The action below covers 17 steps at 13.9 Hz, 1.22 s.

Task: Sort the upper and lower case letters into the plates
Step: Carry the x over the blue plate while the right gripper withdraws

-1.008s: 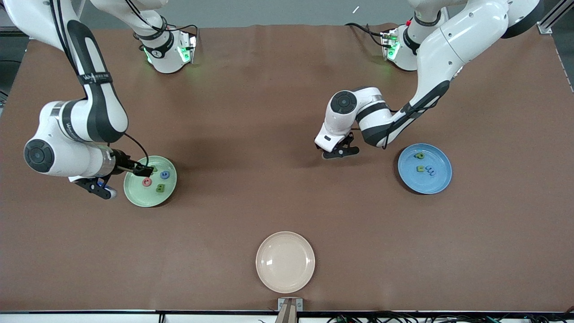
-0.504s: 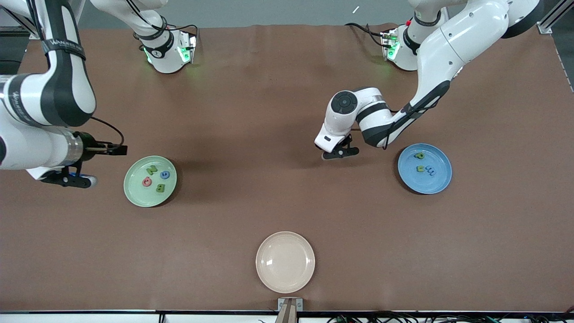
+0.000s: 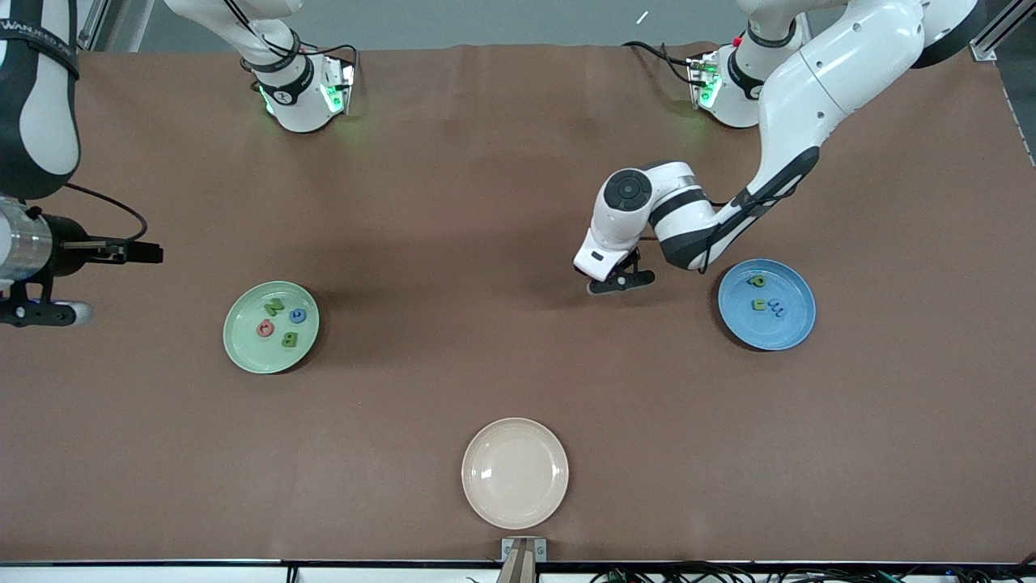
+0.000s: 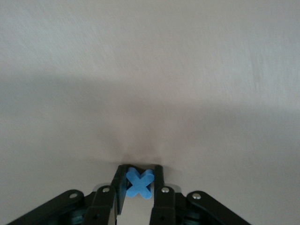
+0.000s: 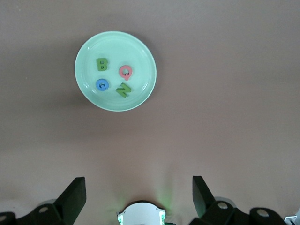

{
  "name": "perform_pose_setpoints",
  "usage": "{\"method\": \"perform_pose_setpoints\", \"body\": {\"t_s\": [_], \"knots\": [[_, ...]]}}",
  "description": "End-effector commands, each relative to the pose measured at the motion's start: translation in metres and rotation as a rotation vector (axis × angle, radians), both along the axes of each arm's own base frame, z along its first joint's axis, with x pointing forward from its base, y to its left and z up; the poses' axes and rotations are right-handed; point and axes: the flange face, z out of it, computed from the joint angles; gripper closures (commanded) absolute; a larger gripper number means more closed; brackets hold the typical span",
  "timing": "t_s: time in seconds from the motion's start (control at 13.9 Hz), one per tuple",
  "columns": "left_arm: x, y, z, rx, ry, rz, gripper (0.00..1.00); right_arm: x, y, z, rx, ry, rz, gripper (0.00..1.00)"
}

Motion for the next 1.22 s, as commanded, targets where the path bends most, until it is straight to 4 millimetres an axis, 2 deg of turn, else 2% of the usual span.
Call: {"method": "perform_pose_setpoints", "body": {"t_s": [0.0, 0.22, 0.36, 0.72, 0.94, 1.01, 1.15], "knots": [[0.023, 0.022, 0.03, 0.037, -0.064, -0.036, 0.85, 0.006, -0.006, 0.011, 0.017, -0.022, 0.003, 0.0], [0.044, 0.054, 0.054, 0.037, -0.064, -0.092, 0.84, 0.006, -0.008, 0.014, 0.015, -0.026, 0.001, 0.0], [0.059, 0.089, 0.066, 0.037, -0.054, -0.134, 0.84, 0.007, -0.013, 0.013, 0.018, -0.026, -0.005, 0.0], [0.085, 0.209, 0.072, 0.061, 0.011, -0.252, 0.84, 0.008, -0.008, 0.012, 0.032, -0.034, -0.016, 0.0], [0.083, 0.278, 0.069, 0.044, 0.041, -0.32, 0.84, 0.007, -0.006, 0.005, 0.037, -0.019, -0.014, 0.0], [0.079, 0.295, 0.063, 0.04, 0.057, -0.349, 0.84, 0.005, -0.003, -0.002, 0.04, -0.004, -0.009, 0.0], [0.072, 0.321, 0.056, 0.04, 0.077, -0.38, 0.84, 0.004, -0.005, -0.001, 0.044, -0.013, -0.012, 0.0]]}}
